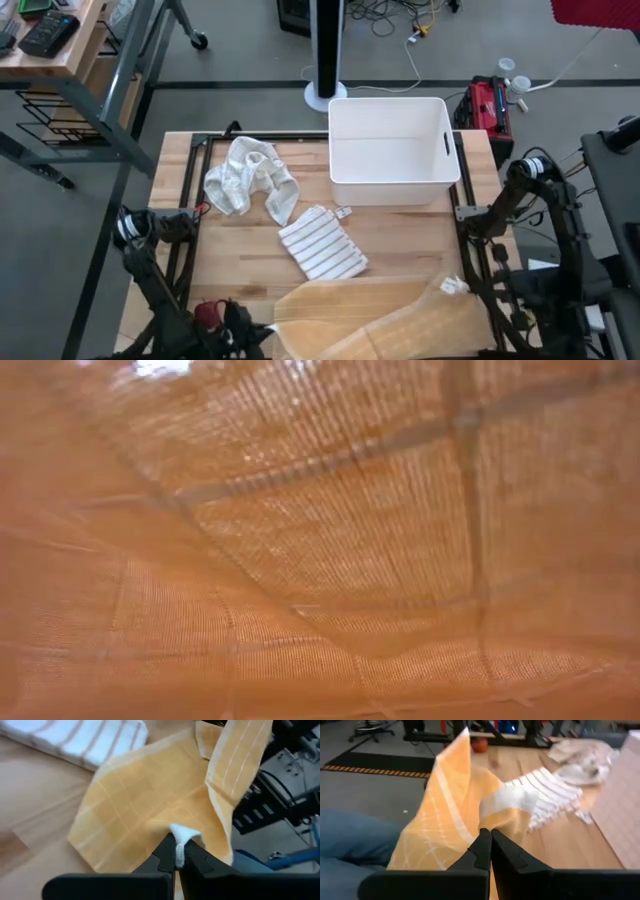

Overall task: Fold towel
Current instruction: Fold the yellow squared towel

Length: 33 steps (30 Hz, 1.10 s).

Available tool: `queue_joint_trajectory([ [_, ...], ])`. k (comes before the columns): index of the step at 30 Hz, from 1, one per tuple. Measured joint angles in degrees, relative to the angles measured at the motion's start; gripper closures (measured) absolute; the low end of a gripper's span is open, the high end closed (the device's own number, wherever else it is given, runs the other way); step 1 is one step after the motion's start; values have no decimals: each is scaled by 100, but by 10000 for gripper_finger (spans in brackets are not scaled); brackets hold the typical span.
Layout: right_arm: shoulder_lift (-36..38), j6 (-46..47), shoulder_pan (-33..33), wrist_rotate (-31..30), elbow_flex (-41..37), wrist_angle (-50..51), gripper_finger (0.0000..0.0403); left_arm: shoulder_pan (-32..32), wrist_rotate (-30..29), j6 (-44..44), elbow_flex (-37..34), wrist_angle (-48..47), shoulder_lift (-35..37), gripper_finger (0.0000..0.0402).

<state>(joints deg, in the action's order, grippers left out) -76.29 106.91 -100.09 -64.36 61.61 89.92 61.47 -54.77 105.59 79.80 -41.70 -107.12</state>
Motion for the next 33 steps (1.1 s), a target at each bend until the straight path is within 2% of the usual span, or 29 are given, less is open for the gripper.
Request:
queue_joint_trajectory([
  [4, 258, 358, 127, 339, -341, 3, 403, -89, 29, 40, -79, -203, 79, 401],
  [7, 492, 735, 224, 999, -619, 14, 403, -157, 238, 241, -86, -479, 88, 401],
  [10, 710, 1006, 297, 1728, -876, 13, 403, -260, 1196, 787, -86, -1013, 95, 401],
  [13, 870, 1203, 301, 2026, -1064, 25, 403, -314, 2108, 1198, -99, -1510, 95, 401],
  [19, 1183, 1224, 299, 2761, -1192, 18, 403, -304, 2134, 1409, -103, -2114, 171, 401],
  [24, 1409, 1159, 297, 2784, -1222, 17, 403, -308, 2411, 1548, -103, -2457, 265, 401],
  [30, 1445, 590, 402, 2726, -1256, 7, 403, -306, 3482, 1572, -103, -2712, 324, 401],
  [33, 1490, 454, 487, 2935, -1297, 14, 403, -303, 3566, 1667, -106, -2942, 329, 401],
])
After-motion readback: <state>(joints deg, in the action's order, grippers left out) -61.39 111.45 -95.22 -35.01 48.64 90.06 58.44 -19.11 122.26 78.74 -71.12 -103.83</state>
